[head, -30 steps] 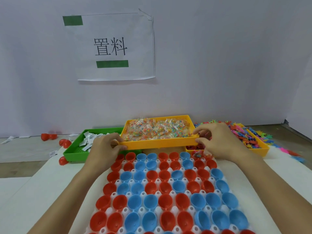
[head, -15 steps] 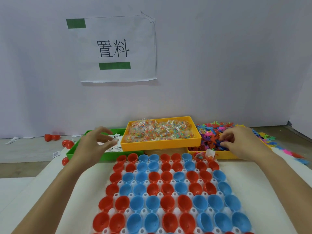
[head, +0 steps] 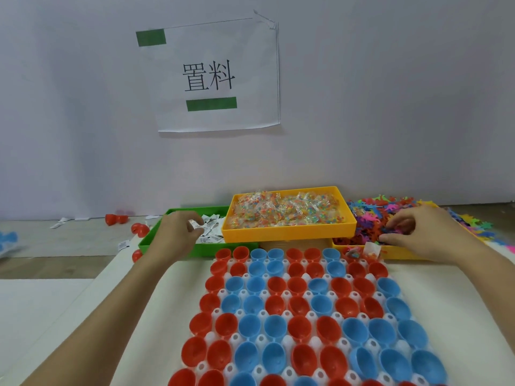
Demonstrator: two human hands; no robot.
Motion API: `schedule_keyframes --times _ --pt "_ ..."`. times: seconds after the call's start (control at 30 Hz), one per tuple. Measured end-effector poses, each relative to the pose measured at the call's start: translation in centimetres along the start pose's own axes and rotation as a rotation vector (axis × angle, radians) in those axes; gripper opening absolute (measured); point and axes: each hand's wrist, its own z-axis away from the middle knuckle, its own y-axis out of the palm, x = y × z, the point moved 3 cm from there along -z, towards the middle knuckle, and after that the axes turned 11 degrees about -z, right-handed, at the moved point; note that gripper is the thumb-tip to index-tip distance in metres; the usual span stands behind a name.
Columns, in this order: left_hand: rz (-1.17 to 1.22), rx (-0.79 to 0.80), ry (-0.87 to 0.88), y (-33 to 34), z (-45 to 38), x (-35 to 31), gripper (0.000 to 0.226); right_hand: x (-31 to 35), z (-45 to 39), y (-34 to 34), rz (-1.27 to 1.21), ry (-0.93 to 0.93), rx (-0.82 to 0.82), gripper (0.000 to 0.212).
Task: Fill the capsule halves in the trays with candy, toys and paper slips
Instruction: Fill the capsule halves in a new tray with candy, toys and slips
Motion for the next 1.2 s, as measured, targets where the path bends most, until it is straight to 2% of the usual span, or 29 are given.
schedule_keyframes --times 0.13,0.27,0.33,0.57,0.67,0.83,0.9,1.03,1.2 --pt "-0.039 0.090 0.058 0.6 -2.0 -2.0 0.019 0.1 0.0 -0.1 -0.007 0.009 -0.008 0.015" --pt "-0.161 0.270 0.103 2.1 -3.2 -3.0 0.030 0.1 -0.2 0.0 -0.029 0.017 -0.065 0.005" --pt "-0.169 0.294 0.088 2.4 -3.6 -2.9 0.028 0.0 -0.3 -0.1 -0.042 0.016 -0.112 0.007" --pt "-0.161 0.169 0.056 2.0 -3.7 -2.9 0.014 0.0 -0.4 -0.3 -0.055 -0.002 -0.257 0.011" --pt "-0.100 0.113 0.016 1.3 -3.1 -2.8 0.026 -0.2 -0.4 -0.4 -0.055 -0.011 -0.291 0.015" --pt "-0.014 0.031 -0.045 0.8 -1.7 -2.2 0.019 -0.6 -0.6 -0.6 -0.092 -0.007 -0.325 0.016" --pt "0.071 -0.024 -0.089 0.6 -1.1 -2.0 0.024 -0.5 -0.6 -0.8 -0.117 -0.013 -0.349 0.015" --pt "0.239 -0.137 -0.198 0.4 -0.2 -1.5 0.021 -0.3 -0.5 -0.7 -0.119 -0.021 -0.326 0.013" --pt "0.265 -0.196 -0.224 0.7 0.5 -1.1 0.016 -0.2 -0.3 -0.5 -0.096 -0.015 -0.283 0.019"
